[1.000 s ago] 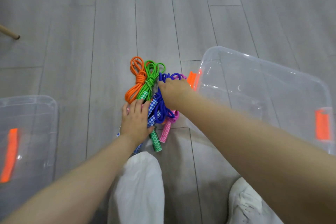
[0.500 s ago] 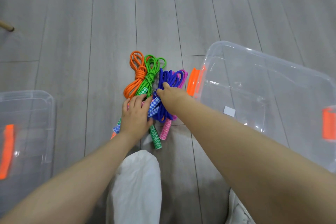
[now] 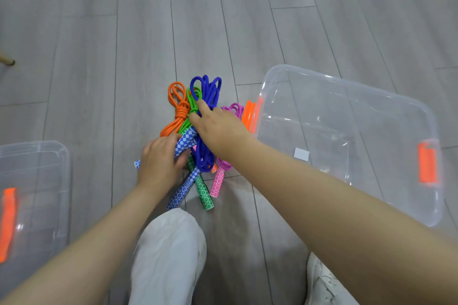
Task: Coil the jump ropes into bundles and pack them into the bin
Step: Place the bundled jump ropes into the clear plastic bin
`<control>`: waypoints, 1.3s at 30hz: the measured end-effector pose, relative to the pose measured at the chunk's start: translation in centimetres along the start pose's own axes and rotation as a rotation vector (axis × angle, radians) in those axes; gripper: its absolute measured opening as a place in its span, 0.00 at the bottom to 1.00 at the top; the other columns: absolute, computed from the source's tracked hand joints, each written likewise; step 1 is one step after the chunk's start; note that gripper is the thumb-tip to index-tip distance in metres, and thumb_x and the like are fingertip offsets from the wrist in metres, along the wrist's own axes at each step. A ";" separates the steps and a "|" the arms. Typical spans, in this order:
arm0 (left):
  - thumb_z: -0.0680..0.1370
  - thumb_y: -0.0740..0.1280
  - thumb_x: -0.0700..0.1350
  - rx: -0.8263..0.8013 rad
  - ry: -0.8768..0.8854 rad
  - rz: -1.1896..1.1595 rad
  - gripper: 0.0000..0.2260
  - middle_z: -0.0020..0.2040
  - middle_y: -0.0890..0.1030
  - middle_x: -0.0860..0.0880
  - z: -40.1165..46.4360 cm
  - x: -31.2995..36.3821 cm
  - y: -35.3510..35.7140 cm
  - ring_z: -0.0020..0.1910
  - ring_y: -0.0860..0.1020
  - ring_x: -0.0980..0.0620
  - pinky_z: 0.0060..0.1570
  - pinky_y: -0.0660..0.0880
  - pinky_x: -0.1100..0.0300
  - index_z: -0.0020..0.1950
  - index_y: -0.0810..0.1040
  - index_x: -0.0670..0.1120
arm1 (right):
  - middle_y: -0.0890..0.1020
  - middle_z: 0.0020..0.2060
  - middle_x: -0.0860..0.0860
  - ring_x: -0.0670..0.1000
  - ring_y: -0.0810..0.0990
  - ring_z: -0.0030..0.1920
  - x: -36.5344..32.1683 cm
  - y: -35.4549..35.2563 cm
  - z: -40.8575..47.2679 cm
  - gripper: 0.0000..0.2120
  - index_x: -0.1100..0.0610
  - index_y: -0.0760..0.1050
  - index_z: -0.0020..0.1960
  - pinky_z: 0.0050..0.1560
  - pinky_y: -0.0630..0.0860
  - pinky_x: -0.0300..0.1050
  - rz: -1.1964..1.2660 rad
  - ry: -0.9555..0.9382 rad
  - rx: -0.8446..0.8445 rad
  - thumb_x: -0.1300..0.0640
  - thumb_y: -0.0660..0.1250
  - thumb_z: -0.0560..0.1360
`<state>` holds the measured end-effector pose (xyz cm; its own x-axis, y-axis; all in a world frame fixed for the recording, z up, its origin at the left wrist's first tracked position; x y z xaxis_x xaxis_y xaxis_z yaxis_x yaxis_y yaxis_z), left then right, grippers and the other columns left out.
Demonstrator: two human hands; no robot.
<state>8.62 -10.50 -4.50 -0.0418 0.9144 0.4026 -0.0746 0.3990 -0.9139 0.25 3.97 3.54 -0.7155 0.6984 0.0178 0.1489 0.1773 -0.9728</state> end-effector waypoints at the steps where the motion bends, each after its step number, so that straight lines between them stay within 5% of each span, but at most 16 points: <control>1: 0.77 0.65 0.50 -0.003 -0.014 -0.014 0.11 0.44 0.81 0.43 0.1 0.5 -0.7 0.43 0.78 0.37 0.40 0.70 0.50 0.54 0.76 0.45 | 0.63 0.72 0.60 0.60 0.77 0.52 0.3 -0.5 -0.4 0.16 0.58 0.64 0.68 0.40 0.65 0.51 -0.027 -0.014 0.039 0.59 0.55 0.81; 6: 0.77 0.68 0.52 0.001 0.112 0.011 0.11 0.48 0.81 0.47 1.8 3.8 -3.5 0.45 0.80 0.40 0.36 0.71 0.52 0.55 0.77 0.48 | 0.70 0.69 0.56 0.57 0.78 0.45 4.2 -1.8 -3.0 0.16 0.58 0.70 0.64 0.35 0.67 0.48 -0.118 -0.074 0.172 0.57 0.58 0.77; 9: 0.76 0.61 0.61 -0.005 0.260 0.079 0.16 0.43 0.81 0.49 3.4 6.4 -5.1 0.42 0.80 0.43 0.33 0.66 0.56 0.51 0.78 0.50 | 0.80 0.44 0.56 0.58 0.77 0.31 7.1 -3.0 -5.5 0.14 0.59 0.74 0.51 0.27 0.60 0.44 -0.162 -0.128 0.196 0.57 0.70 0.67; 14: 0.78 0.55 0.65 -0.161 0.442 0.182 0.17 0.43 0.79 0.52 6.5 11.7 -5.8 0.43 0.79 0.46 0.33 0.69 0.55 0.49 0.73 0.53 | 0.76 0.30 0.52 0.55 0.67 0.21 12.2 -4.4 -10.7 0.13 0.58 0.73 0.42 0.28 0.44 0.37 -0.195 -0.056 0.132 0.56 0.74 0.61; 18: 0.77 0.50 0.65 -0.242 0.623 0.368 0.21 0.48 0.78 0.51 8.4 16.6 -5.3 0.45 0.79 0.44 0.35 0.70 0.54 0.54 0.71 0.51 | 0.76 0.41 0.51 0.58 0.72 0.33 16.6 -2.0 -14.8 0.10 0.57 0.68 0.54 0.27 0.53 0.43 -0.194 0.102 -0.038 0.53 0.61 0.77; 25: 0.81 0.55 0.58 -0.401 0.822 0.476 0.18 0.56 0.76 0.51 9.9 22.4 -0.3 0.50 0.79 0.44 0.38 0.70 0.54 0.66 0.66 0.50 | 0.78 0.51 0.50 0.58 0.79 0.43 21.6 2.8 -19.1 0.13 0.55 0.67 0.59 0.33 0.63 0.45 -0.059 0.363 -0.188 0.49 0.61 0.78; 30: 0.80 0.58 0.56 -0.694 0.667 0.500 0.17 0.55 0.76 0.47 11.7 23.2 4.3 0.50 0.78 0.44 0.42 0.71 0.54 0.63 0.66 0.47 | 0.77 0.51 0.51 0.57 0.77 0.41 24.1 6.6 -19.6 0.14 0.55 0.69 0.58 0.33 0.65 0.44 0.037 0.478 -0.239 0.47 0.63 0.77; 35: 0.81 0.60 0.51 -0.644 0.590 0.592 0.18 0.62 0.71 0.44 12.7 23.7 9.2 0.59 0.73 0.42 0.57 0.66 0.51 0.67 0.64 0.45 | 0.76 0.51 0.53 0.57 0.75 0.41 25.5 11.2 -18.7 0.14 0.56 0.68 0.58 0.36 0.69 0.46 0.188 0.615 -0.289 0.51 0.65 0.77; 39: 0.78 0.62 0.42 -0.645 0.471 0.584 0.19 0.61 0.71 0.44 12.8 22.8 11.9 0.59 0.73 0.43 0.58 0.67 0.51 0.67 0.64 0.47 | 0.73 0.52 0.54 0.57 0.72 0.36 25.8 13.3 -18.0 0.10 0.58 0.68 0.57 0.28 0.61 0.43 0.221 0.686 -0.223 0.58 0.63 0.77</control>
<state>-5.98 14.23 -5.57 0.5118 0.8574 -0.0547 0.3940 -0.2908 -0.8719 -3.96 36.82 -4.78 -0.0780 0.9962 0.0382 0.4267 0.0679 -0.9018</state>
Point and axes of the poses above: each hand's wrist, its own z-axis towards the middle knuckle, its own y-axis out of the palm, x = y × z, the point moved 1 cm from there along z, towards the middle knuckle
